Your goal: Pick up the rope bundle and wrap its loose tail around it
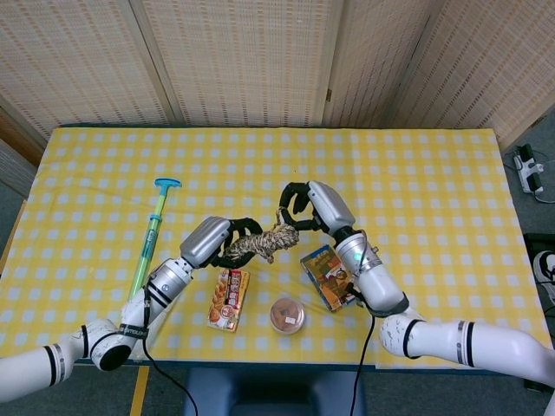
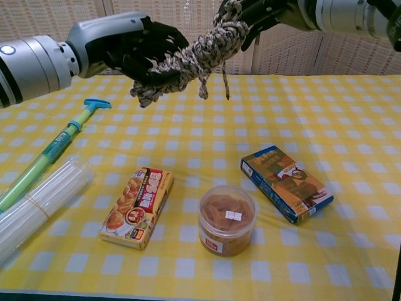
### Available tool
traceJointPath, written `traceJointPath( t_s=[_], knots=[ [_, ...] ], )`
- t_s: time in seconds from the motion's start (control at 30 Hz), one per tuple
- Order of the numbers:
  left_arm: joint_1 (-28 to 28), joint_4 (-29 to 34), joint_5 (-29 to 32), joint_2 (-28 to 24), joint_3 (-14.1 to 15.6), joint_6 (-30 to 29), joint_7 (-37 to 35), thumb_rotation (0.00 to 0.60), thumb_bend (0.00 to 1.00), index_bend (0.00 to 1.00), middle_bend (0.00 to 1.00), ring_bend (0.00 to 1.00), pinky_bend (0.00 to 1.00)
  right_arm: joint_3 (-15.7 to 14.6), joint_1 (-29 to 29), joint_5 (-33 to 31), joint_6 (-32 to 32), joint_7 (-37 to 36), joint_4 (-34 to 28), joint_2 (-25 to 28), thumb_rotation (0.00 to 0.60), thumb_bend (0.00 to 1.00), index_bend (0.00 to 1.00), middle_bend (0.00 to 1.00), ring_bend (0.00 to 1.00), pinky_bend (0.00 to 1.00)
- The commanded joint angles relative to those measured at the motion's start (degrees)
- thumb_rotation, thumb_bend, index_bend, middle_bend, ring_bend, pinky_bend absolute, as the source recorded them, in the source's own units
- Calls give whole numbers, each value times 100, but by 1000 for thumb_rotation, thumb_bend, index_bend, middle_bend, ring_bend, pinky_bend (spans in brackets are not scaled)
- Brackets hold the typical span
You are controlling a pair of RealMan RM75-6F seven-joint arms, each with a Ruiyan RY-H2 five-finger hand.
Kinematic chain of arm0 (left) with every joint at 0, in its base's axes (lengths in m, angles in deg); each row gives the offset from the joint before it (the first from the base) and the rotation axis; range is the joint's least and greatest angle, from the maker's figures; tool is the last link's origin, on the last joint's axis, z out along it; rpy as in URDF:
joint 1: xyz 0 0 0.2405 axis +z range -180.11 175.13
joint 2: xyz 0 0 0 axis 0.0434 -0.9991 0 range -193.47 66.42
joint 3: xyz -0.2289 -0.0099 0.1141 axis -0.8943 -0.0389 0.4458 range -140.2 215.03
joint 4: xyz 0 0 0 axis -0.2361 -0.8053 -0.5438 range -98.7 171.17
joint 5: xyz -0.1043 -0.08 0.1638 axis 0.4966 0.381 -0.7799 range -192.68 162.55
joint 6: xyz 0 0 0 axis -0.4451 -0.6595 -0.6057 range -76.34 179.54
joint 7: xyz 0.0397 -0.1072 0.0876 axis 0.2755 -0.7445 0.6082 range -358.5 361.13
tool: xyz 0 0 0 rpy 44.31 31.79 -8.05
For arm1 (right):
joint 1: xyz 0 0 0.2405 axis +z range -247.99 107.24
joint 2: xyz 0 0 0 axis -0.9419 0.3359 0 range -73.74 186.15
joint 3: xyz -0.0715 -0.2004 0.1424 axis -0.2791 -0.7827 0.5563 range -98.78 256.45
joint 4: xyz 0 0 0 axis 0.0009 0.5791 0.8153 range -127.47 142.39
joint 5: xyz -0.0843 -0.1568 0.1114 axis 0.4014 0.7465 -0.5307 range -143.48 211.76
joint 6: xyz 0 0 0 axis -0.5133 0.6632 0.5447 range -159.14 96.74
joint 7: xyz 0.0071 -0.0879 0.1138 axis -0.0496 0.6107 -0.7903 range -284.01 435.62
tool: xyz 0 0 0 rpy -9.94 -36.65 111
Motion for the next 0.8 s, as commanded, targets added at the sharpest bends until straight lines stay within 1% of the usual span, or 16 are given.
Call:
traceJointPath(
  t_s=[0.03,0.07,0.17,0.27,0.4,0.63,0.8],
  knots=[
    [-144,-114,397,158,159,-237,1161,600,560,641,624,612,705,-18,50,-52,72,96,-75,29,600,634,768,543,549,492],
    [-149,-108,428,163,163,-247,1232,600,560,641,624,612,705,-20,57,-59,80,109,-81,30,600,634,768,543,550,495],
    [-244,-28,841,231,245,-342,2222,600,560,642,624,610,705,-28,143,-171,190,264,-229,42,600,635,768,547,562,508],
    [-329,42,1156,299,320,-464,2976,600,560,643,624,609,705,-42,197,-248,298,385,-351,53,600,635,768,551,569,522],
    [-437,140,1461,408,435,-608,3682,600,559,647,624,610,705,-39,275,-304,458,530,-480,34,600,636,768,554,573,527],
    [-656,294,2305,580,499,-775,4593,600,559,650,624,616,706,-76,304,-161,635,600,-760,-15,600,637,768,556,574,536],
    [-817,351,2916,700,459,-936,4977,600,560,651,624,619,706,-157,280,16,703,629,-957,-23,600,638,768,557,574,539]
  ],
)
